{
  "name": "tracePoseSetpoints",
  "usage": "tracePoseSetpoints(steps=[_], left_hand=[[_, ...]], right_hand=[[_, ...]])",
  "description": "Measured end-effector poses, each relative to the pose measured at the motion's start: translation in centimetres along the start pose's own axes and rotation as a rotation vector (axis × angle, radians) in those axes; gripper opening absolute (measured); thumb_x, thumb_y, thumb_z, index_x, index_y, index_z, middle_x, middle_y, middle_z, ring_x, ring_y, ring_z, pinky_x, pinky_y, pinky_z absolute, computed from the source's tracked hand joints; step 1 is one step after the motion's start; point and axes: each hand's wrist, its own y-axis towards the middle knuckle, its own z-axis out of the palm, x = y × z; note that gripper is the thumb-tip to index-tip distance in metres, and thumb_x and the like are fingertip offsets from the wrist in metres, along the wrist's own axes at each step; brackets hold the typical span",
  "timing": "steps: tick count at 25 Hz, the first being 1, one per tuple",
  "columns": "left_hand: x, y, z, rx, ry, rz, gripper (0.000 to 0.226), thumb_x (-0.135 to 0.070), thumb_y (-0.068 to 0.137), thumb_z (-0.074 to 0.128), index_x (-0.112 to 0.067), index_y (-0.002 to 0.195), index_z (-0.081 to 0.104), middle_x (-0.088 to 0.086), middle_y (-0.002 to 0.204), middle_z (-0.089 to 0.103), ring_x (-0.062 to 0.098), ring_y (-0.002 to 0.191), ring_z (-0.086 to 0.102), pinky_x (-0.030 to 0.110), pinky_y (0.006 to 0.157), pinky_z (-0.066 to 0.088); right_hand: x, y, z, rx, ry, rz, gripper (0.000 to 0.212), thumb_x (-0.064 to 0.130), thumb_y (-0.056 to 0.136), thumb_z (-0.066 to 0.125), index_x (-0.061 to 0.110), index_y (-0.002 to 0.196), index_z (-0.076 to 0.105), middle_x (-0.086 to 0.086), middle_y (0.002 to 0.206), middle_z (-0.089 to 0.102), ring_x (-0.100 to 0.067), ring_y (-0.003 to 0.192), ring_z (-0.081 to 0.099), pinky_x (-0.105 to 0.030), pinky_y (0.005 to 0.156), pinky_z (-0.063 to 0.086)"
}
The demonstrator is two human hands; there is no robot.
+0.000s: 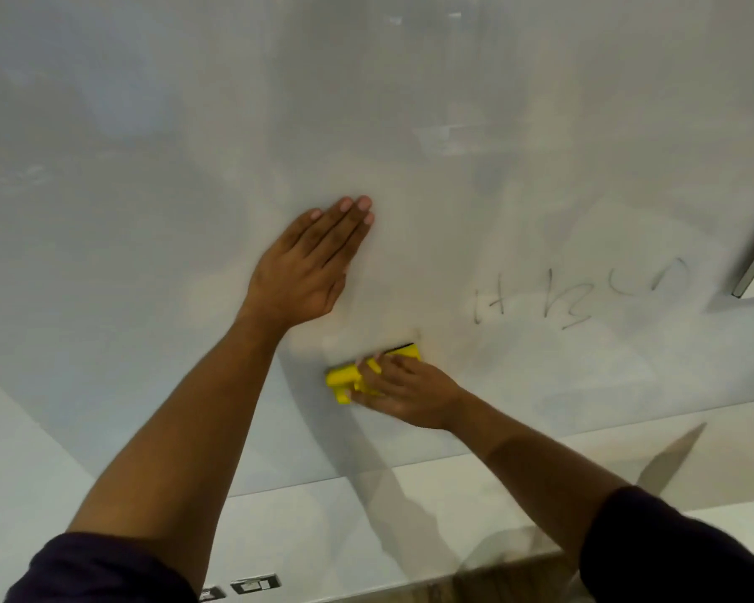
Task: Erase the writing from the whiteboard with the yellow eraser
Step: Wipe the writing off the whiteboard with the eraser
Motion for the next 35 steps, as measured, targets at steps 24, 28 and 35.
tracePoseSetpoints(steps=[24, 28, 35], left_hand=[[-8.2, 13.2, 3.5, -0.057, -0.08, 0.264, 0.062, -0.01, 0.103, 0.035, 0.002, 0.164, 0.029, 0.018, 0.171, 0.031, 0.029, 0.159, 0.032, 0.042, 0.128, 0.029], [-9.9, 15.3, 4.4, -0.054, -0.09, 0.282, 0.062, -0.011, 0.103, 0.033, 0.002, 0.164, 0.03, 0.018, 0.172, 0.029, 0.029, 0.159, 0.031, 0.043, 0.129, 0.031], [-12.9, 19.0, 5.8, -0.039, -0.13, 0.334, 0.062, -0.01, 0.102, 0.029, 0.003, 0.162, 0.032, 0.019, 0.171, 0.029, 0.031, 0.159, 0.031, 0.044, 0.131, 0.027]], right_hand=[[-9.3, -11.7, -2.6, 0.0, 0.022, 0.569, 0.059, 0.006, 0.084, 0.065, 0.028, 0.138, 0.06, -0.021, 0.132, 0.057, -0.04, 0.107, 0.062, -0.043, 0.084, 0.051], [-8.9, -9.8, -3.3, -0.133, 0.2, 1.176, 0.042, 0.024, 0.097, 0.063, 0.047, 0.132, 0.055, -0.013, 0.118, 0.065, -0.029, 0.098, 0.06, -0.04, 0.079, 0.045], [-10.9, -14.4, -3.3, -0.212, 0.173, 1.338, 0.061, 0.009, 0.087, 0.071, 0.024, 0.142, 0.049, -0.027, 0.131, 0.058, -0.042, 0.105, 0.056, -0.046, 0.086, 0.051]])
